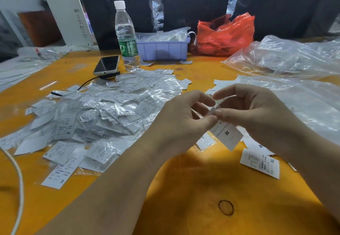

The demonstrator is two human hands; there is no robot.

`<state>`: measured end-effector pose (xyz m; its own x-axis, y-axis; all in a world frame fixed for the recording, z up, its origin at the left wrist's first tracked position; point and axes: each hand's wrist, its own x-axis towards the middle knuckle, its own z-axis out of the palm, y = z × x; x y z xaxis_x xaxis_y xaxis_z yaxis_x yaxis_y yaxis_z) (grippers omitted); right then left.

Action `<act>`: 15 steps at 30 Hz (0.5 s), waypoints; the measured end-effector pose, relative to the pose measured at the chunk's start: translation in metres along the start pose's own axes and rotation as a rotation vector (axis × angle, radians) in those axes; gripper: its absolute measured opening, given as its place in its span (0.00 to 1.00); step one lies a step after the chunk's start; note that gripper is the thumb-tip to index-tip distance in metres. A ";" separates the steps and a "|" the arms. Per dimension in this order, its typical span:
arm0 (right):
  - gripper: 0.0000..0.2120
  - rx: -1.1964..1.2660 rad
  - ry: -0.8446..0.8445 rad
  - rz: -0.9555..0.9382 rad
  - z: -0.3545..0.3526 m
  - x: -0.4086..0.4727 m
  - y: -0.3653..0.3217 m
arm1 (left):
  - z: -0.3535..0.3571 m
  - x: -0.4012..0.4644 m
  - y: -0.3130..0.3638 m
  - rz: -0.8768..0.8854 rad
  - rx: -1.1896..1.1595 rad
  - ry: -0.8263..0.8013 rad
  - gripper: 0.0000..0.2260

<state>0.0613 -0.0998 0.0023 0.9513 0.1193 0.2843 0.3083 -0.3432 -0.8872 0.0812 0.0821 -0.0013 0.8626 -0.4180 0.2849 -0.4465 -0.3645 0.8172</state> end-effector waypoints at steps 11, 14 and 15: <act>0.12 -0.648 0.091 0.075 -0.025 0.000 -0.005 | -0.022 0.008 -0.018 -0.360 0.456 0.193 0.10; 0.13 -0.832 -0.040 0.261 -0.029 0.002 -0.003 | -0.021 0.008 -0.022 -0.369 0.693 0.212 0.20; 0.15 -0.884 -0.097 0.301 -0.028 0.002 -0.002 | -0.020 0.008 -0.022 -0.361 0.724 0.207 0.21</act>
<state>0.0627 -0.1244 0.0148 0.9994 -0.0262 0.0207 -0.0185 -0.9507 -0.3094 0.1031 0.1031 -0.0069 0.9766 -0.0374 0.2119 -0.1159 -0.9211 0.3716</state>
